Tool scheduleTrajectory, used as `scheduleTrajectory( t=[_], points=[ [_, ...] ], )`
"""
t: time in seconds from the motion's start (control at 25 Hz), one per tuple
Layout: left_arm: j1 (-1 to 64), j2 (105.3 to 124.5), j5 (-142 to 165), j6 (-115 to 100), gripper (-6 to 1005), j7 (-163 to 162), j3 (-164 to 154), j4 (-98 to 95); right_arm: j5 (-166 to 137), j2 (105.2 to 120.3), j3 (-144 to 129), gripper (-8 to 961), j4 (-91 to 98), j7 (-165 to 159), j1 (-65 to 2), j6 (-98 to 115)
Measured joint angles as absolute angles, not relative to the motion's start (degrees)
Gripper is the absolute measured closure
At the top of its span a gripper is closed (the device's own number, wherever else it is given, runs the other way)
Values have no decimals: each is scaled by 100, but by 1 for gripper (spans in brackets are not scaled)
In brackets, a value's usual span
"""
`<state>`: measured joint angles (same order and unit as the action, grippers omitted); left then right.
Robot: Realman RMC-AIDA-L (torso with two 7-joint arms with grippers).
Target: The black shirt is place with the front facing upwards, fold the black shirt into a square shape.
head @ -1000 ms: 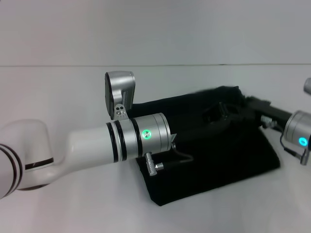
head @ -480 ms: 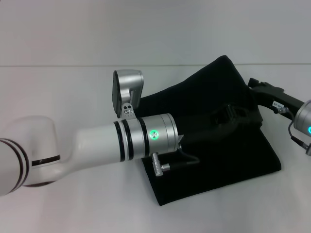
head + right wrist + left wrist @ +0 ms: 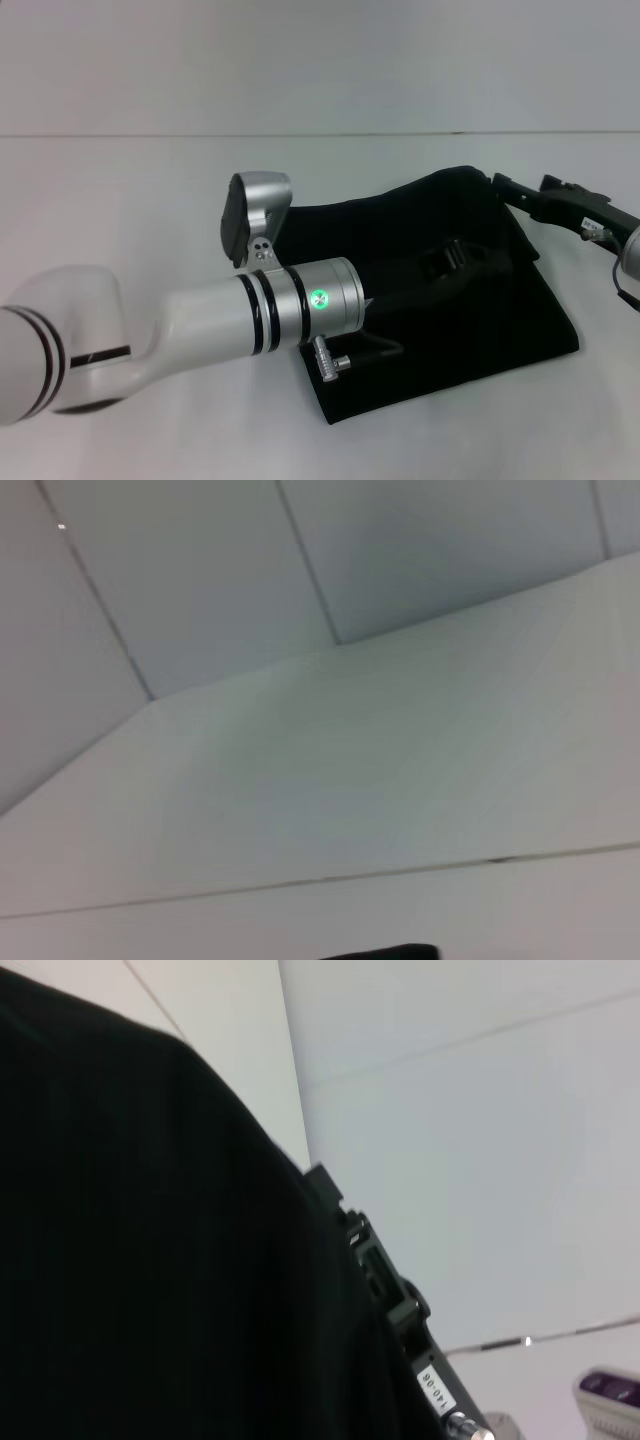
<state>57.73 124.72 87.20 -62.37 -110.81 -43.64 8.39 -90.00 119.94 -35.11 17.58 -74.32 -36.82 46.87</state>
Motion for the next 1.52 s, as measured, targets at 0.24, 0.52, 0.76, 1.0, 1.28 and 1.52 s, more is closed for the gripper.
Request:
scheduleTrajectory(
  t=[0.24, 0.52, 0.76, 1.0, 1.28, 1.52],
  points=[
    [5691, 12472, 8728, -6267, 950, -10677, -4049, 995, -8999, 12007, -3119, 20, 1716, -7446, -3652, 4470],
    [5513, 12472, 8740, -6353, 824, -10293, -3782, 1078, -8999, 11987, -2525, 20, 1717, -7476, -3397, 4540],
    [4761, 12452, 9141, -7381, 511, -10407, -3916, -16, -9028, 11841, -2427, 20, 1829, -7474, -2864, 6212],
    [3626, 12336, 9202, -8114, 234, -10821, -4212, -1377, -9631, 11743, -2852, 20, 2193, -7406, -2620, 7957],
    [2980, 11968, 9203, -8654, 108, -10694, -4303, -1650, -10129, 11978, -3176, 20, 2170, -7154, -2797, 7125],
    [2813, 11876, 9203, -8689, 70, -10765, -4303, -1650, -10171, 11982, -3323, 20, 1957, -7187, -2879, 6106]
  ],
)
